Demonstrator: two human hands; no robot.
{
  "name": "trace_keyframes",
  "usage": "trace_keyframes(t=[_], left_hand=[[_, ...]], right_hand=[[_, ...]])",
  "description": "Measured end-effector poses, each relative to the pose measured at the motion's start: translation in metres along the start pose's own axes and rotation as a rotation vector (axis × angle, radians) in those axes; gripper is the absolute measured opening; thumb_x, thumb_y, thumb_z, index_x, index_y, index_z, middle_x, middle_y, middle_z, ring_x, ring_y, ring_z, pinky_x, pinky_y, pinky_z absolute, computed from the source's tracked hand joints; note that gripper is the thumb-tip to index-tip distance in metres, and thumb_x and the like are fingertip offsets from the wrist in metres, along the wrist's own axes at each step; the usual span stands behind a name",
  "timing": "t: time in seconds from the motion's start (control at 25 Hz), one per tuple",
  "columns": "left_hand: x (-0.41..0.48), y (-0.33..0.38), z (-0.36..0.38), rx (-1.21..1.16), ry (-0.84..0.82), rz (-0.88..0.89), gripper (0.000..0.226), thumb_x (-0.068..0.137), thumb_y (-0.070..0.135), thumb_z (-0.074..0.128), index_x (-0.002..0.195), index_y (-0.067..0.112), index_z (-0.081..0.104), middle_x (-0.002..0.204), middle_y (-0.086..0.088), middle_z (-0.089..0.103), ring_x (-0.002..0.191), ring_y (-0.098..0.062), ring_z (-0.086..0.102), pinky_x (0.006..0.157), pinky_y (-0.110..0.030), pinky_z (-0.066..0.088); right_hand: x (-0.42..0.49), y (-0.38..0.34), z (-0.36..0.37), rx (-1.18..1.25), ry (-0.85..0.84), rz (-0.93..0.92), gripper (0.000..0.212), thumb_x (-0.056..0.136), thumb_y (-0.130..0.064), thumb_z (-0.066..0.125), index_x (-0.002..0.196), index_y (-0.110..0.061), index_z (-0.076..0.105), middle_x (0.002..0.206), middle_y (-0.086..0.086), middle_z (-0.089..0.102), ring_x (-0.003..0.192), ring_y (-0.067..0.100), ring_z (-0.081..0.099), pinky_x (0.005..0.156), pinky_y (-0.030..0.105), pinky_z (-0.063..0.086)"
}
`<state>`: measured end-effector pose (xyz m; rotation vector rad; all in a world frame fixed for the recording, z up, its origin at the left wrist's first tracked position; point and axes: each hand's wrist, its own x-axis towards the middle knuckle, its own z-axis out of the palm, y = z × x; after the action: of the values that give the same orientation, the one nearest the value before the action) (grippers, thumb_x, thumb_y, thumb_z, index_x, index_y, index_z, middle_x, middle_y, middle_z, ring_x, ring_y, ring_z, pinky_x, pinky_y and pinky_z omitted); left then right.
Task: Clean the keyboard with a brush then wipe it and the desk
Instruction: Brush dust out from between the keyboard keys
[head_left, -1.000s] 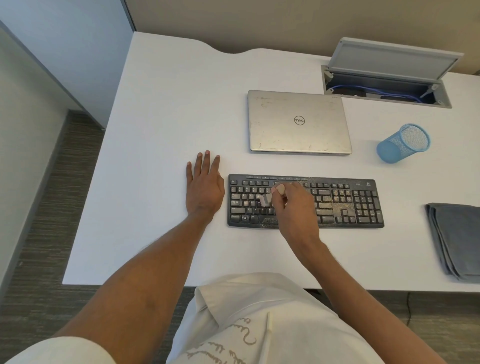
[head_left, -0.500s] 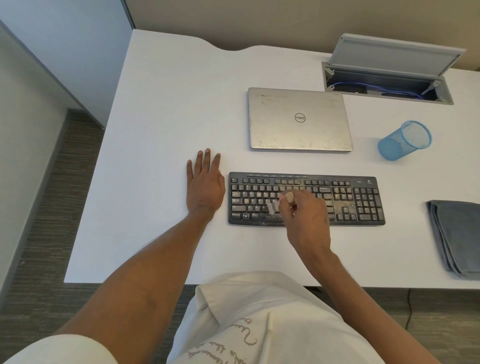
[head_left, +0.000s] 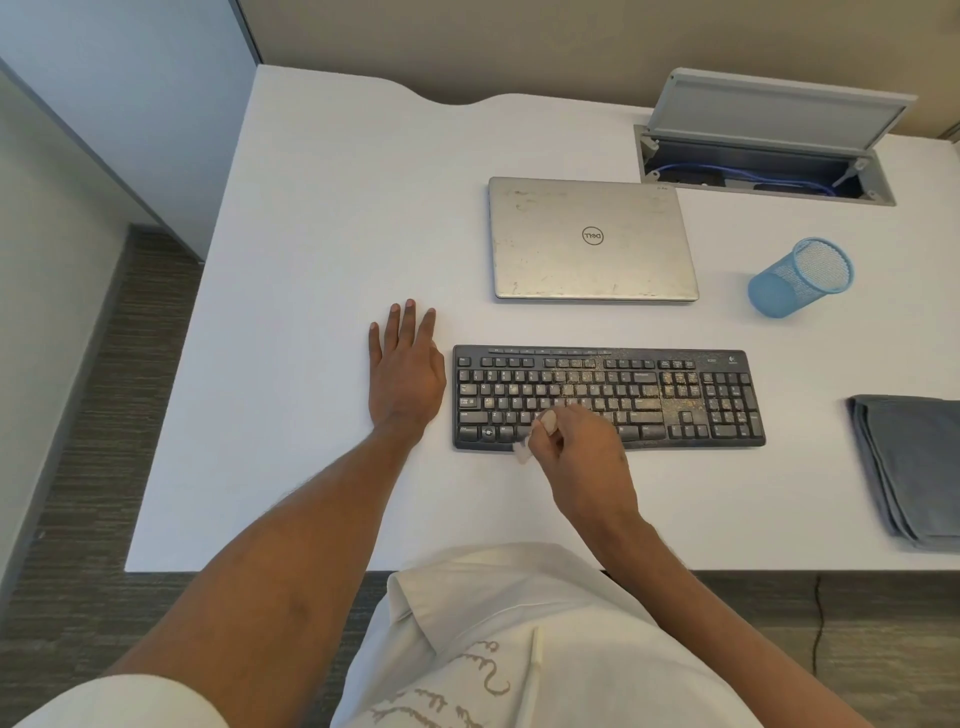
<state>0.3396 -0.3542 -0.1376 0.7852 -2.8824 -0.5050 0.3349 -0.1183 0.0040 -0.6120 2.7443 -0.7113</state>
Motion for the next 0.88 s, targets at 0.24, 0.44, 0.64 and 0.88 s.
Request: trace_keyframes(t=[0.24, 0.44, 0.64, 0.88], left_hand=[[-0.001, 0.001, 0.000, 0.000, 0.000, 0.007, 0.059, 0.107, 0.025, 0.028, 0.165, 0.021, 0.033, 0.176, -0.006, 0.022, 0.165, -0.023, 0.010, 0.134, -0.050, 0.004], [0.000, 0.000, -0.001, -0.010, 0.004, 0.005, 0.059, 0.107, 0.025, 0.027, 0.165, 0.020, 0.034, 0.176, -0.006, 0.022, 0.165, -0.023, 0.010, 0.134, -0.049, 0.003], [-0.001, -0.001, 0.000, -0.011, 0.006, 0.008, 0.060, 0.106, 0.027, 0.024, 0.165, 0.021, 0.034, 0.176, -0.006, 0.022, 0.165, -0.023, 0.009, 0.134, -0.050, 0.004], [-0.001, -0.002, 0.001, -0.008, 0.011, 0.009, 0.059, 0.107, 0.027, 0.023, 0.165, 0.021, 0.035, 0.176, -0.006, 0.022, 0.165, -0.023, 0.010, 0.134, -0.050, 0.005]], right_hand=[[0.004, 0.000, 0.005, 0.128, 0.078, -0.012, 0.022, 0.103, -0.017, 0.056, 0.087, -0.009, 0.070, 0.083, 0.001, 0.065, 0.076, 0.021, 0.057, 0.073, 0.039, 0.049], [-0.005, 0.004, 0.008, 0.083, 0.001, -0.021, 0.028, 0.101, -0.017, 0.056, 0.074, -0.008, 0.061, 0.073, 0.002, 0.060, 0.068, 0.022, 0.051, 0.066, 0.039, 0.044], [-0.009, -0.007, 0.015, 0.100, 0.031, -0.195, 0.015, 0.101, -0.025, 0.059, 0.095, -0.019, 0.072, 0.084, -0.004, 0.064, 0.076, 0.015, 0.053, 0.073, 0.032, 0.044], [-0.008, 0.004, 0.022, 0.103, 0.022, -0.162, 0.016, 0.102, -0.026, 0.061, 0.097, -0.020, 0.074, 0.083, -0.003, 0.067, 0.075, 0.018, 0.057, 0.072, 0.038, 0.050]])
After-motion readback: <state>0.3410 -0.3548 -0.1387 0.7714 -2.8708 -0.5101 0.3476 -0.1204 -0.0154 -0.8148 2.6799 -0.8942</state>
